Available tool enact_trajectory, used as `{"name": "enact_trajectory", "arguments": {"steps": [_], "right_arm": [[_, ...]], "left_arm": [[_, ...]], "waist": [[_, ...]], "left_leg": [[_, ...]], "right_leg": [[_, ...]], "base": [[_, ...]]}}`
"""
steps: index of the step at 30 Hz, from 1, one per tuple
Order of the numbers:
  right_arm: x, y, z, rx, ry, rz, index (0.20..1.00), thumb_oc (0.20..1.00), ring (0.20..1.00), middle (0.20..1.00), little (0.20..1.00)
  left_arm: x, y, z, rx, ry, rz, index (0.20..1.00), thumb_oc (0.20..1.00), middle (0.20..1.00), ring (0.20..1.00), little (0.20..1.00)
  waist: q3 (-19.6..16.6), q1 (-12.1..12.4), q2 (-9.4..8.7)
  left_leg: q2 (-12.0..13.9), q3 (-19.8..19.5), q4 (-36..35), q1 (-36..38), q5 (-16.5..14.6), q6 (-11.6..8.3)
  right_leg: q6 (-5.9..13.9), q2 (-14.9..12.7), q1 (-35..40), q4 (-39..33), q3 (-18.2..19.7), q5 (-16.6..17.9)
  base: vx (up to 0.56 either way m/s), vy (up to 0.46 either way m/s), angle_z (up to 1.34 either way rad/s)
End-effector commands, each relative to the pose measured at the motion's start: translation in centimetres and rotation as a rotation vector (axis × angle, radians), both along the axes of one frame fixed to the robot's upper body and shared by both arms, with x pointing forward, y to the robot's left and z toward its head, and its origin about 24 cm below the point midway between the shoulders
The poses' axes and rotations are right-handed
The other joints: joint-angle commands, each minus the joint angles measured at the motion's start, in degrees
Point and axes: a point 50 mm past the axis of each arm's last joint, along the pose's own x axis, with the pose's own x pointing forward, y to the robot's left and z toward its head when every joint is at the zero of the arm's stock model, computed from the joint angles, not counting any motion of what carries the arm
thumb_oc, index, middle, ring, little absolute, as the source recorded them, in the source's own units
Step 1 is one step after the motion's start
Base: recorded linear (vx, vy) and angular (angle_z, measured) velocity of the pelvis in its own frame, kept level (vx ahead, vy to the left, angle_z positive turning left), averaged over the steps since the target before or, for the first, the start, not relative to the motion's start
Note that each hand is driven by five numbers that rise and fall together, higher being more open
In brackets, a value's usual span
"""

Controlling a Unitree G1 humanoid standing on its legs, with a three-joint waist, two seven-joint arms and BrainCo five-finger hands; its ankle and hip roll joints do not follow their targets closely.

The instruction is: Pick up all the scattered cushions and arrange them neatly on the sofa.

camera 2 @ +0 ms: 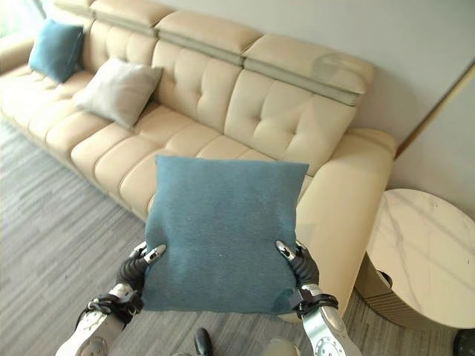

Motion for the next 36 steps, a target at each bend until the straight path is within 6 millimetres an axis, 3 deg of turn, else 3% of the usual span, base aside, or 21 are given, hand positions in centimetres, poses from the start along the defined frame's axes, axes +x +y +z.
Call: {"name": "enact_trajectory", "arguments": {"steps": [1,2,4,5,9,10,12,13,15,17,18,19,22,23,25,29,30,33,36], "right_arm": [[1.9,3.1,5.9,0.097,-0.336,0.135,0.200,0.200,0.200,0.200,0.200],[2.1,2.9,5.9,0.098,-0.342,0.127,0.200,0.200,0.200,0.200,0.200],[2.1,2.8,5.9,0.094,-0.341,0.123,0.200,0.200,0.200,0.200,0.200],[1.8,2.3,5.7,0.083,-0.336,0.104,0.200,0.200,0.200,0.200,0.200],[1.5,1.6,5.6,0.080,-0.339,0.081,0.200,0.200,0.200,0.200,0.200],[1.4,1.2,5.7,0.067,-0.343,0.082,0.200,0.200,0.200,0.200,0.200],[1.5,1.0,5.6,0.040,-0.336,0.092,0.200,0.200,0.200,0.200,0.200],[1.6,1.0,5.6,0.031,-0.332,0.097,0.200,0.200,0.200,0.200,0.200],[1.7,0.8,5.5,0.028,-0.321,0.094,0.200,0.200,0.200,0.200,0.200],[1.7,0.8,5.3,0.022,-0.313,0.095,0.200,0.200,0.200,0.200,0.200],[1.6,0.9,5.3,0.020,-0.309,0.098,0.200,0.200,0.200,0.200,0.200],[1.6,0.9,5.2,0.020,-0.304,0.099,0.200,0.200,0.200,0.200,0.200],[1.5,0.8,4.9,0.017,-0.290,0.090,0.200,0.200,0.200,0.200,0.200],[1.5,0.8,4.9,0.017,-0.290,0.090,0.200,0.200,0.200,0.200,0.200],[1.3,0.5,4.2,0.016,-0.257,0.081,0.200,0.200,0.200,0.200,0.200],[1.2,-0.2,3.5,-0.006,-0.219,0.054,0.200,0.200,0.200,0.200,0.200],[1.0,-0.1,3.0,0.004,-0.194,0.068,0.200,0.200,0.200,0.200,0.200],[0.8,-0.2,2.6,-0.014,-0.169,0.074,0.200,0.200,0.200,0.200,0.200],[0.9,0.4,2.5,-0.002,-0.161,0.083,0.200,0.200,0.200,0.200,0.200]], "left_arm": [[1.8,-4.1,4.7,-0.092,-0.276,-0.152,0.200,0.200,0.200,0.200,0.200],[2.3,-4.5,5.1,-0.092,-0.300,-0.159,0.200,0.200,0.200,0.200,0.200],[2.4,-4.7,5.2,-0.089,-0.305,-0.168,0.200,0.200,0.200,0.200,0.200],[2.6,-5.1,5.6,-0.088,-0.331,-0.188,0.200,0.200,0.200,0.200,0.200],[2.2,-5.4,5.7,-0.117,-0.335,-0.190,0.200,0.200,0.200,0.200,0.200],[1.9,-5.4,5.4,-0.139,-0.324,-0.187,0.200,0.200,0.200,0.200,0.200],[1.7,-5.2,5.3,-0.135,-0.319,-0.180,0.200,0.200,0.200,0.200,0.200],[1.7,-5.2,5.1,-0.134,-0.314,-0.171,0.200,0.200,0.200,0.200,0.200],[1.7,-4.9,4.9,-0.141,-0.299,-0.148,0.200,0.200,0.200,0.200,0.200],[1.6,-4.7,4.8,-0.141,-0.291,-0.139,0.200,0.200,0.200,0.200,0.200],[1.4,-4.5,4.7,-0.132,-0.287,-0.133,0.200,0.200,0.200,0.200,0.200],[1.3,-4.4,4.7,-0.131,-0.284,-0.130,0.200,0.200,0.200,0.200,0.200],[1.2,-4.1,4.7,-0.132,-0.287,-0.107,0.200,0.200,0.200,0.200,0.200],[1.2,-4.1,4.7,-0.132,-0.287,-0.107,0.200,0.200,0.200,0.200,0.200],[1.0,-3.8,4.5,-0.127,-0.279,-0.086,0.200,0.200,0.200,0.200,0.200],[1.0,-3.7,4.3,-0.114,-0.274,-0.079,0.200,0.200,0.200,0.200,0.200],[0.8,-3.7,4.0,-0.118,-0.262,-0.092,0.200,0.200,0.200,0.200,0.200],[0.6,-3.8,3.8,-0.101,-0.249,-0.117,0.200,0.200,0.200,0.200,0.200],[0.9,-3.3,3.7,-0.074,-0.244,-0.118,0.200,0.200,0.200,0.200,0.200]], "waist": [[-0.88,-1.81,0.39],[-0.44,-2.14,-0.50],[-0.17,-2.43,-0.68],[-0.48,-2.85,-1.55],[-2.29,-4.04,-1.65],[-2.63,-4.64,-1.18],[-2.06,-4.23,-1.22],[-1.95,-3.93,-1.54],[-1.71,-3.50,-2.00],[-1.86,-3.10,-2.36],[-1.85,-2.22,-2.88],[-2.05,-1.93,-3.05],[-1.85,-1.10,-2.14],[-1.75,-1.03,-2.17],[-1.61,-0.44,-1.12],[-1.45,-0.28,0.19],[-2.06,-0.56,1.76],[-2.77,-1.33,2.26],[-3.28,-1.31,1.69]], "left_leg": [[0.19,-0.38,0.33,4.90,-8.17,-5.37],[-1.26,-2.42,1.02,6.05,-9.61,-5.69],[-1.52,-3.36,1.57,6.57,-10.31,-5.84],[-2.40,-4.78,3.19,7.85,-12.35,-5.82],[-2.14,-4.97,8.65,8.82,-16.68,-7.06],[-0.72,-3.90,15.56,8.09,-16.62,-8.79],[-0.02,-3.95,26.81,4.63,-13.25,-11.14],[-0.31,-4.30,30.18,2.85,-11.18,-11.74],[0.91,-4.27,33.42,-0.24,-10.47,-11.50],[2.30,-4.05,31.58,-1.88,-11.75,-9.98],[3.12,-5.60,26.35,-2.67,-13.69,-8.62],[3.43,-7.15,22.37,-3.00,-12.80,-8.56],[5.94,-13.57,12.43,-4.76,-5.94,-9.97],[5.95,-13.50,12.17,-4.46,-5.85,-10.00],[7.37,-19.99,6.57,-5.54,-2.09,-11.11],[6.33,-24.26,3.84,-7.21,-1.02,-12.02],[5.42,-26.55,2.04,-5.44,-1.60,-12.24],[4.50,-24.42,1.65,-4.06,-2.25,-11.43],[3.69,-18.56,1.74,-3.04,-3.28,-9.89]], "right_leg": [[-0.71,4.28,-0.89,-6.15,-1.59,3.99],[-0.16,5.18,-3.42,-9.15,-3.27,6.23],[-0.10,5.01,-3.18,-10.19,-4.71,6.55],[-0.58,4.84,-0.98,-12.79,-5.89,6.64],[-2.57,5.44,2.06,-12.44,-4.61,5.82],[-3.87,5.88,4.59,-12.63,-4.36,4.62],[-5.37,6.61,6.97,-13.07,-3.42,3.80],[-5.95,6.64,7.76,-13.50,-2.96,3.48],[-6.28,6.70,8.95,-13.99,-1.78,2.79],[-6.12,6.41,9.76,-14.50,-0.28,2.37],[-5.45,5.99,10.53,-14.67,1.95,2.02],[-5.28,5.88,10.61,-14.77,2.85,1.87],[-5.03,6.92,11.55,-15.10,6.35,1.33],[-5.06,6.92,11.68,-15.08,6.41,1.27],[-4.69,7.43,12.73,-15.48,10.20,0.73],[-3.87,7.14,13.60,-16.07,13.55,0.17],[-3.52,7.32,13.57,-16.42,16.32,0.39],[-2.01,5.26,12.70,-16.89,18.49,1.46],[-0.11,3.24,10.25,-17.38,21.87,3.14]], "base": [[0.29,-0.021,0.55],[0.25,-0.023,0.60],[0.26,-0.042,1.00],[0.34,-0.092,1.12],[0.32,-0.105,0.63],[0.46,-0.165,0.51],[0.32,-0.144,0.20],[0.18,-0.108,-0.13],[0.17,-0.076,-0.27],[0.23,0.013,-0.54],[0.28,0.088,-0.53],[0.29,0.122,-0.58],[0.16,0.087,-0.90],[0.18,0.119,-0.84],[0.22,0.191,-0.86],[0.14,0.213,-0.72],[0.16,0.303,-1.09],[0.15,0.395,-1.08],[0.03,0.252,-0.87]]}}
